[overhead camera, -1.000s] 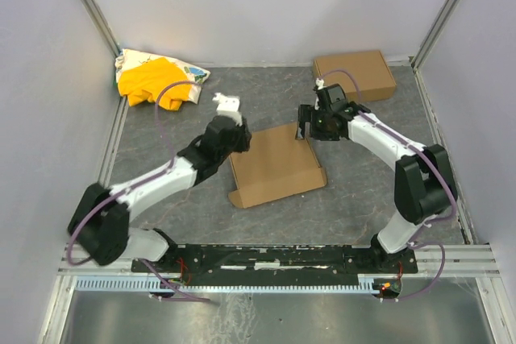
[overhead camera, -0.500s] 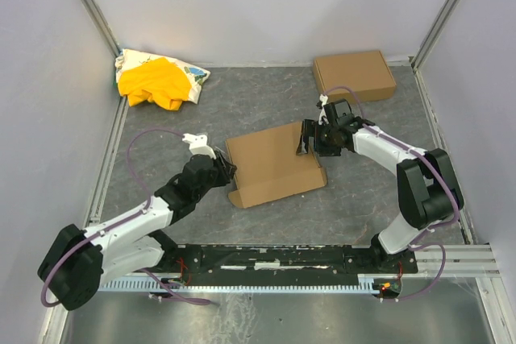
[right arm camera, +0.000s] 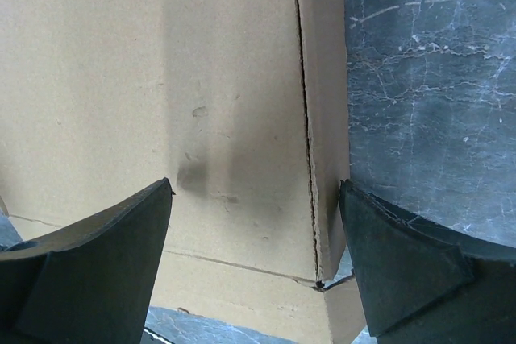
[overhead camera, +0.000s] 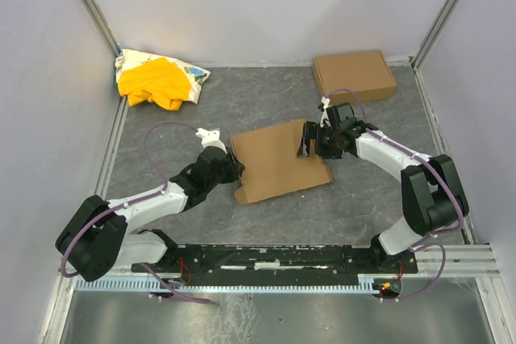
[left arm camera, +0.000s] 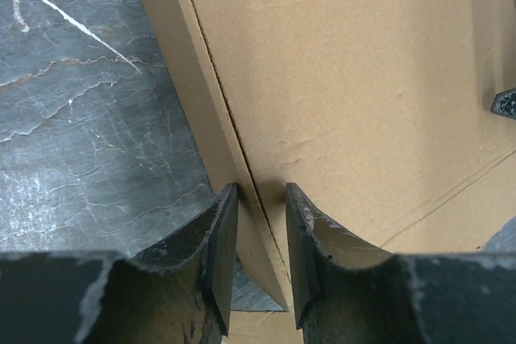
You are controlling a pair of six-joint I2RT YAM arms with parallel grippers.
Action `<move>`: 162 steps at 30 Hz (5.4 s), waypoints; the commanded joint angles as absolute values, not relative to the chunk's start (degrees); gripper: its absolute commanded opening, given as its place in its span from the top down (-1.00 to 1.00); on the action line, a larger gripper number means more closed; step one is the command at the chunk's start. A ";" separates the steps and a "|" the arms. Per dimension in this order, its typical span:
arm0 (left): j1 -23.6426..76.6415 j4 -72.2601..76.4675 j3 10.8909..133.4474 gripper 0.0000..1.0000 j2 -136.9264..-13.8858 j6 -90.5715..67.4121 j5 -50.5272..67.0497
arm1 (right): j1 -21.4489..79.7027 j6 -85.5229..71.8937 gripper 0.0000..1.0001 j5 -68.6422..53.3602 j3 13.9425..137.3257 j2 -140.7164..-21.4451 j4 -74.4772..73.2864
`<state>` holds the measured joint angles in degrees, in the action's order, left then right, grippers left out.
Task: Fold the paper box
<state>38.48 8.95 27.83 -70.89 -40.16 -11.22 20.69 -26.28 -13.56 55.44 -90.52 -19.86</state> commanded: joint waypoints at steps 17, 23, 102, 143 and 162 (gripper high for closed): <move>37.16 11.69 48.91 0.20 -86.64 -28.06 -14.52 | 20.81 -29.83 -0.80 -14.35 57.70 -90.93 -15.67; 35.40 8.69 51.36 -0.04 -86.05 -24.55 -17.53 | 20.80 -29.73 -0.86 -10.66 58.49 -88.34 -17.89; 35.86 14.02 36.78 -0.77 -80.25 -29.46 1.09 | 31.30 -23.89 -0.81 -6.64 44.90 -75.79 -17.68; 36.39 -15.24 49.24 -0.75 -81.33 -27.82 -0.10 | 31.81 -28.48 -0.71 -7.95 51.21 -76.41 -28.96; 36.39 -8.80 43.89 -0.79 -78.44 -28.71 -2.46 | 31.81 -24.76 -0.98 -0.50 45.96 -75.66 -24.77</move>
<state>36.12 -15.94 46.11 -80.79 -29.23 -2.90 31.51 -26.57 -1.48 47.66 -76.66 -28.91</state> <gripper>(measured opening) 0.888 0.990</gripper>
